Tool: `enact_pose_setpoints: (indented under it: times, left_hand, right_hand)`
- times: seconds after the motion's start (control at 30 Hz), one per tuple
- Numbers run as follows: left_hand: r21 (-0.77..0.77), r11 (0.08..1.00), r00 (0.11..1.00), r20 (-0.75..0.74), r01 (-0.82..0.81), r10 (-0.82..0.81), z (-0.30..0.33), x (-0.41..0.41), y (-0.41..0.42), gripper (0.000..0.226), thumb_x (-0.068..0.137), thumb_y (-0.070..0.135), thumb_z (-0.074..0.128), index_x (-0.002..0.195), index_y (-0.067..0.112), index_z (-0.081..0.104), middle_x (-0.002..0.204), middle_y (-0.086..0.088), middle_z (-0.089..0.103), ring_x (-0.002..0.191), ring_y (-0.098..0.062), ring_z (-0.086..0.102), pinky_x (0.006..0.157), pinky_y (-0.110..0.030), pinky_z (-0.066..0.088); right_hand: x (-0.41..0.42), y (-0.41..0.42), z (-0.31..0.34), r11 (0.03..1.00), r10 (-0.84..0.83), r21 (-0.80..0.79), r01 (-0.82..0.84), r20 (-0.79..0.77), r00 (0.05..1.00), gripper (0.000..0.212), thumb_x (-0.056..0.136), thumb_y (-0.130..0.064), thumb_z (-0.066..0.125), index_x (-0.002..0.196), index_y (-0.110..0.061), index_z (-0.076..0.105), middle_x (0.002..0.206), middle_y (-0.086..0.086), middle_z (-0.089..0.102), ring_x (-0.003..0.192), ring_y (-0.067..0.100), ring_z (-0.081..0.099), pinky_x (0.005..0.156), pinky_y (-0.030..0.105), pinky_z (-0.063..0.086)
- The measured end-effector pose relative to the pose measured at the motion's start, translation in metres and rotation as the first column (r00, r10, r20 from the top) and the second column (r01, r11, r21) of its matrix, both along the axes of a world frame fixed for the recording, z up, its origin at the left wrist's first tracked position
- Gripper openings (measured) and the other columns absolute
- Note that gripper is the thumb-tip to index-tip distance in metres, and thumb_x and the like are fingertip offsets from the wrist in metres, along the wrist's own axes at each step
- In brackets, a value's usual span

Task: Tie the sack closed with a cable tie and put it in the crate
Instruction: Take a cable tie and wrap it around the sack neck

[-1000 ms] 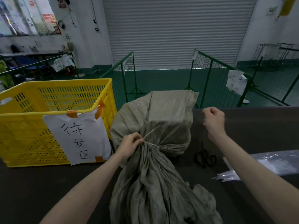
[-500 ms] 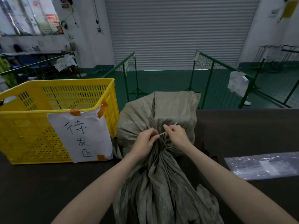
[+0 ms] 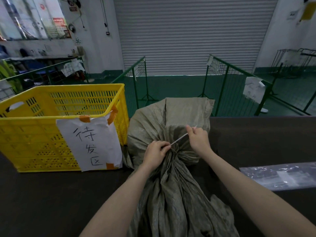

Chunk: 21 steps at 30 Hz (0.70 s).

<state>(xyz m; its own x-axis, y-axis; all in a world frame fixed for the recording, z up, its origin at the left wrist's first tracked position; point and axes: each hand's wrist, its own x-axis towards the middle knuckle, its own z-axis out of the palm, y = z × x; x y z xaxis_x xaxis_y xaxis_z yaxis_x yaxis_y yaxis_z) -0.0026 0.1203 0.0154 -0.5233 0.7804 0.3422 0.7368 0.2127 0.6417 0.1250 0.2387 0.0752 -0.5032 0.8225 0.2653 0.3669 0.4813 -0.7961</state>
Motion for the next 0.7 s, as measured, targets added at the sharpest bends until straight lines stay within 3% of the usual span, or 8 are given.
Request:
enact_pose_setpoints:
  times: [0.2, 0.37, 0.47, 0.57, 0.63, 0.7]
  left_hand:
    - [0.003, 1.0, 0.999, 0.029, -0.016, 0.016, -0.001, 0.004, 0.001, 0.023, 0.088, 0.03, 0.062, 0.104, 0.017, 0.074, 0.101, -0.004, 0.074, 0.096, -0.026, 0.06, 0.087, -0.037, 0.047]
    - [0.0, 0.999, 0.997, 0.066, -0.04, 0.04, -0.003, 0.008, 0.004, 0.023, 0.087, 0.028, 0.063, 0.104, 0.017, 0.074, 0.101, -0.003, 0.075, 0.096, -0.024, 0.064, 0.087, -0.039, 0.05]
    - [0.002, 1.0, 0.999, 0.048, -0.008, 0.008, -0.002, 0.01, 0.004, 0.02, 0.086, 0.026, 0.063, 0.099, 0.018, 0.075, 0.096, -0.004, 0.075, 0.089, -0.026, 0.065, 0.082, -0.04, 0.051]
    - [-0.008, 1.0, 1.0, -0.006, 0.022, -0.022, -0.002, 0.01, 0.002, 0.019, 0.087, 0.025, 0.062, 0.1, 0.02, 0.075, 0.094, -0.006, 0.074, 0.088, -0.029, 0.063, 0.08, -0.04, 0.049]
    - [-0.014, 1.0, 0.999, -0.029, 0.015, -0.015, -0.004, 0.009, -0.001, 0.02, 0.088, 0.025, 0.061, 0.103, 0.021, 0.074, 0.095, -0.007, 0.073, 0.09, -0.029, 0.06, 0.081, -0.039, 0.048]
    - [-0.022, 1.0, 0.999, -0.039, 0.002, -0.003, -0.005, 0.01, -0.002, 0.021, 0.09, 0.026, 0.06, 0.105, 0.021, 0.073, 0.097, -0.006, 0.072, 0.092, -0.028, 0.058, 0.082, -0.038, 0.046]
  right_hand:
    - [0.014, 0.001, 0.019, 1.0, 0.009, 0.028, -0.005, -0.128, 0.992, 0.055, 0.098, -0.027, 0.045, 0.046, -0.014, 0.034, 0.047, 0.002, 0.037, 0.048, 0.017, 0.037, 0.058, 0.035, 0.03]
    - [0.012, -0.009, -0.002, 0.966, -0.133, -0.252, 0.055, -0.306, 0.943, 0.052, 0.092, -0.036, 0.053, 0.046, -0.018, 0.036, 0.047, 0.004, 0.038, 0.049, 0.021, 0.04, 0.056, 0.035, 0.034]
    - [0.004, -0.016, -0.016, 0.954, -0.054, -0.299, 0.002, -0.168, 0.984, 0.051, 0.087, -0.04, 0.06, 0.043, -0.019, 0.043, 0.047, 0.001, 0.043, 0.055, 0.021, 0.045, 0.059, 0.033, 0.035]
    - [-0.006, -0.02, -0.027, 0.942, 0.084, -0.328, -0.072, 0.022, 0.996, 0.046, 0.088, -0.034, 0.058, 0.06, 0.002, 0.064, 0.056, 0.009, 0.056, 0.067, 0.024, 0.055, 0.067, 0.034, 0.041]
    - [-0.009, -0.023, -0.03, 0.945, 0.098, -0.319, -0.079, 0.043, 0.994, 0.048, 0.092, -0.03, 0.053, 0.065, 0.009, 0.061, 0.06, 0.012, 0.056, 0.068, 0.024, 0.055, 0.063, 0.032, 0.035]
    - [-0.009, -0.024, -0.03, 0.961, 0.093, -0.264, -0.078, 0.044, 0.995, 0.045, 0.094, -0.027, 0.052, 0.058, 0.001, 0.055, 0.056, 0.01, 0.05, 0.065, 0.023, 0.051, 0.059, 0.033, 0.028]
